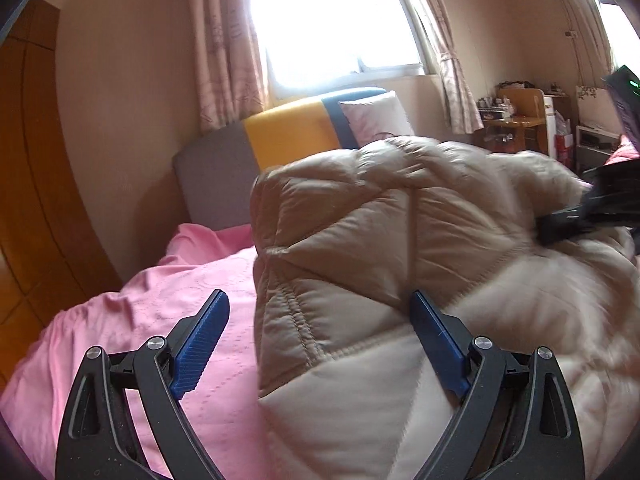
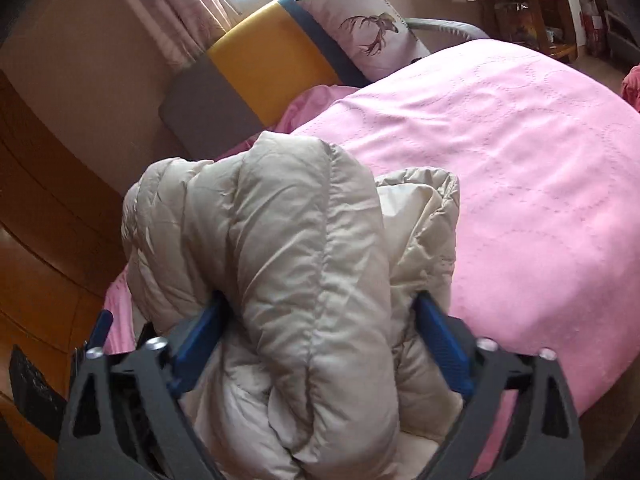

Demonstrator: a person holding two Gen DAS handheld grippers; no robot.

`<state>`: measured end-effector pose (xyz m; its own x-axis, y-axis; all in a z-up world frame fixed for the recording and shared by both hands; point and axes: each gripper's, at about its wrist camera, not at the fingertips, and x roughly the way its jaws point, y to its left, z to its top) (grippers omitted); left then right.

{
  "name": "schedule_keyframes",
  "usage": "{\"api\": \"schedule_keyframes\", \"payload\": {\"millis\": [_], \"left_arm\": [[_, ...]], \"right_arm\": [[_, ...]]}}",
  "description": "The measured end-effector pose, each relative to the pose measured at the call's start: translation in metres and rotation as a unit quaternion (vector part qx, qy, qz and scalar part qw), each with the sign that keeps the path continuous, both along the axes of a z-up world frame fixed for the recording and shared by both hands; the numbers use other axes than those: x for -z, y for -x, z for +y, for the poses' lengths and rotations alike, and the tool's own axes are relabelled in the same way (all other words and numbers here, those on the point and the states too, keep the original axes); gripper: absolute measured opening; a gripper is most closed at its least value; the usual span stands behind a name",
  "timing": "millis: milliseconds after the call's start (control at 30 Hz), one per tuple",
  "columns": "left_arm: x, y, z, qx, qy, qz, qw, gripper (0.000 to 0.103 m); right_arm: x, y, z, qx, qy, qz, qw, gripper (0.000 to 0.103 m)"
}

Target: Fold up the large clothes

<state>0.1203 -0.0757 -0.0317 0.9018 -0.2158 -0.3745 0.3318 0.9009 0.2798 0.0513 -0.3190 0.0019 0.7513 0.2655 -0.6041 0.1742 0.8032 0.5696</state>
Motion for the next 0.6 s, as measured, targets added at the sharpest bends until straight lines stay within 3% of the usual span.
{"api": "schedule_keyframes", "payload": {"millis": [100, 200, 267, 333, 400, 433, 500, 600], "left_arm": [[-0.004, 0.000, 0.018, -0.021, 0.004, -0.010, 0.9997, 0.090], [-0.009, -0.009, 0.032, -0.047, 0.012, -0.014, 0.9987, 0.090], [-0.013, -0.020, 0.031, -0.048, 0.019, 0.000, 0.9986, 0.091], [-0.016, -0.027, 0.020, -0.041, 0.019, 0.011, 0.9989, 0.091], [-0.014, -0.032, -0.001, -0.020, 0.002, 0.015, 0.9997, 0.091], [-0.011, -0.032, -0.012, -0.008, -0.011, 0.014, 0.9998, 0.091], [0.001, -0.030, -0.034, 0.013, -0.042, 0.010, 0.9990, 0.091], [0.013, -0.025, -0.052, 0.024, -0.071, 0.007, 0.9972, 0.091]], "right_arm": [[-0.020, -0.015, 0.032, -0.064, 0.031, -0.071, 0.995, 0.042], [-0.011, -0.032, 0.031, -0.105, -0.041, -0.124, 0.986, 0.040], [0.015, -0.042, 0.018, -0.088, -0.071, -0.114, 0.987, 0.040], [0.043, -0.036, -0.005, -0.071, -0.147, -0.116, 0.980, 0.040], [0.061, -0.022, -0.022, -0.041, -0.180, -0.115, 0.976, 0.041], [0.062, -0.014, -0.027, -0.030, -0.176, -0.115, 0.977, 0.041], [0.050, 0.007, -0.030, -0.006, -0.133, -0.102, 0.986, 0.055], [-0.003, 0.022, -0.021, 0.011, -0.004, -0.106, 0.994, 0.059]]}}
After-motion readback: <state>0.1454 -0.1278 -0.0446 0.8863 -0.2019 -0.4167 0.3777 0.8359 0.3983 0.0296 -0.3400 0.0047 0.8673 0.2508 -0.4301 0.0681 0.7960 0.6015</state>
